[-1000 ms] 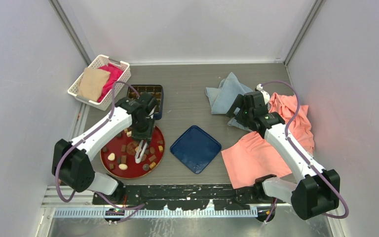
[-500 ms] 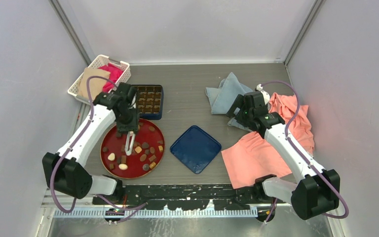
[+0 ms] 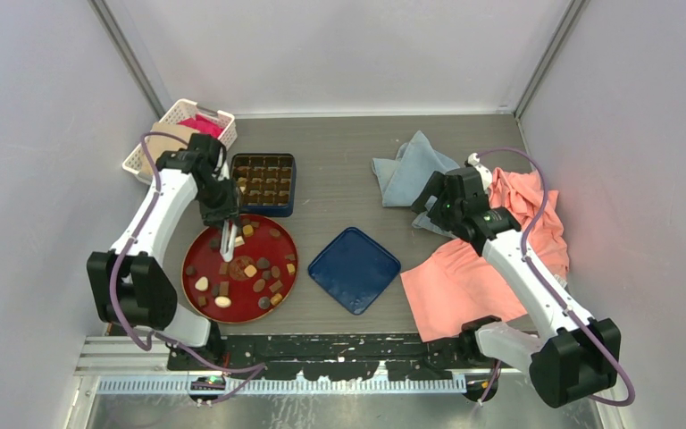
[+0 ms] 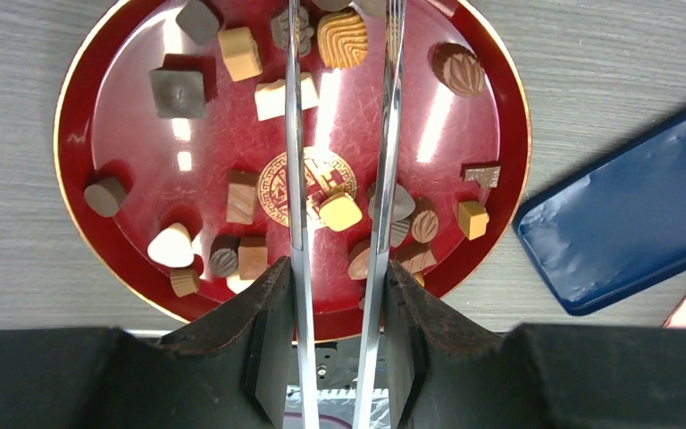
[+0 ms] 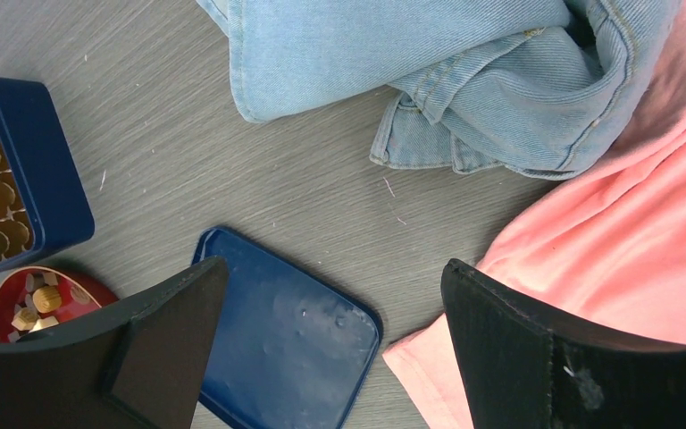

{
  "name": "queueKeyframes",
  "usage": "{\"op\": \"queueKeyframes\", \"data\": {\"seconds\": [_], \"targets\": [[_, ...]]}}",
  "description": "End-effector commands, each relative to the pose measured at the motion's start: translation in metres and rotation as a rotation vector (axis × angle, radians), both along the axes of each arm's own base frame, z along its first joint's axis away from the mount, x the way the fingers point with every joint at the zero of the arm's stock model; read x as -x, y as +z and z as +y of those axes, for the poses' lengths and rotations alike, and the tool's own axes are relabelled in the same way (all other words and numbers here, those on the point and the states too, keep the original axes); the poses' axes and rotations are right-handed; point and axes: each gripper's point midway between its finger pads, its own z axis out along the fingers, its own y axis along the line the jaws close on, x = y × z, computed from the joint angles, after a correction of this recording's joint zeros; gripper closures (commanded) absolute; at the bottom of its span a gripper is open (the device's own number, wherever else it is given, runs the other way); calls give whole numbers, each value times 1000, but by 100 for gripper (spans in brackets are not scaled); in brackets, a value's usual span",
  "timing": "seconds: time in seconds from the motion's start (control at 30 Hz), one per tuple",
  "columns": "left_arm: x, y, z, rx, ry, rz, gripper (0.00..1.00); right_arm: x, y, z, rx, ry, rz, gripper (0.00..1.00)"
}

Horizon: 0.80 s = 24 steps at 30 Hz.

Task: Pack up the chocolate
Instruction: Pick up the fake chocolate from the plate, then place the fake chocolate in the packing box.

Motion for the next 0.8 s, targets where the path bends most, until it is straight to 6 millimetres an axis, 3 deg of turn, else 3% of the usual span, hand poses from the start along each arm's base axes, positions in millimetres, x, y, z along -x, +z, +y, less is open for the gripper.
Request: {"op": "queueKeyframes", "data": {"seconds": [0.0,0.77], "targets": [[-21,10,-5,41,-18,-70,81,-1,11,-2,2,-11,-43,5],[-51,-15,13,46,46,-52,81,1,9,-2,1,-10,-42,5]]}}
